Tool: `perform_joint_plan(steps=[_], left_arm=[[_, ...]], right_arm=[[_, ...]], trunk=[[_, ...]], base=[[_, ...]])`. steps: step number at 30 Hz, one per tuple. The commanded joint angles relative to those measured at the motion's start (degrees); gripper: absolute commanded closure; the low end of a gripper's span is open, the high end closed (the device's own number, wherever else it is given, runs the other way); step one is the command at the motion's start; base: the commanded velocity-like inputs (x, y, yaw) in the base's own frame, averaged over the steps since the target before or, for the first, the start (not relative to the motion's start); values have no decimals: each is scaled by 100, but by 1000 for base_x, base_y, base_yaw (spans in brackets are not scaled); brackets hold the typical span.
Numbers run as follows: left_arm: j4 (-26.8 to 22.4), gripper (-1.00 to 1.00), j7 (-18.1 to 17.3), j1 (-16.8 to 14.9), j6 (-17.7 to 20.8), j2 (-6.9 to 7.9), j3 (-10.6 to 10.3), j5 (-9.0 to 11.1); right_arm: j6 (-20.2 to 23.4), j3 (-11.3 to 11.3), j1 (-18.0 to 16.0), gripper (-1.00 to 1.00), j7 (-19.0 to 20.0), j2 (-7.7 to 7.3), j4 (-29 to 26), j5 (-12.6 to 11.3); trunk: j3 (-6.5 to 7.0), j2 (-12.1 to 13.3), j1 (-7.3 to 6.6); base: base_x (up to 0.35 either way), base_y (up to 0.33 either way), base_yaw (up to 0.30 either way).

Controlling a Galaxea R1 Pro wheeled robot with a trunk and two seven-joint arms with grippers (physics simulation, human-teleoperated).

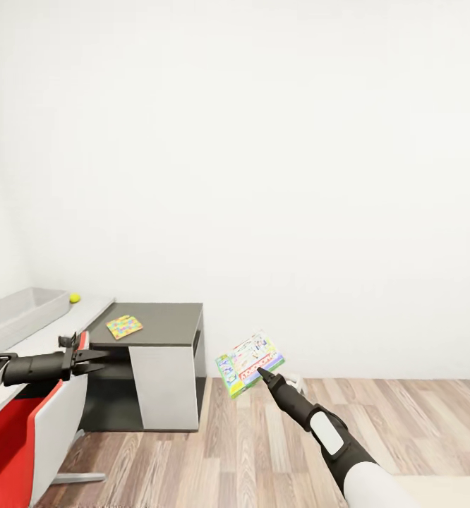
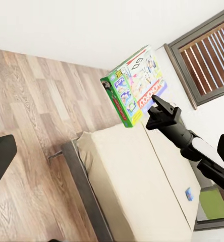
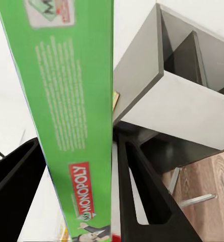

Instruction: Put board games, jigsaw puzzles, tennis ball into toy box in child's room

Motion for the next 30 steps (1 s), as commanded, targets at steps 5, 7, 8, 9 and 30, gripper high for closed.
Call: perform_joint_plan(steps=[5,7,8,9,30], left_arm=[[-1,-100,-33,-1,60,-3,33,-51],[-1,-100,-27,-1,60,-3,33,-51],[-1,-100,-26,-1,60,-3,33,-51],[-1,-100,-28,-1,60,-3,32,-51],[-1,-100,-26,-1,60,-3,30,-51]], right_arm=[[55,-33,-2,100,10,6,-2,-55],[55,-33,-2,100,10,6,-2,-58],[55,-33,-2,100,10,6,-2,-58],[55,-26,-2,100,10,6,-2,-54],[-24,-31,-2,100,10,6,-2,-62]], trunk=[[5,-5,2],[6,-5,2],[6,-5,2],[6,-5,2],[54,-5,2]], base=[[0,0,100],[0,0,14],[0,0,7],[0,0,1],[67,0,132]])
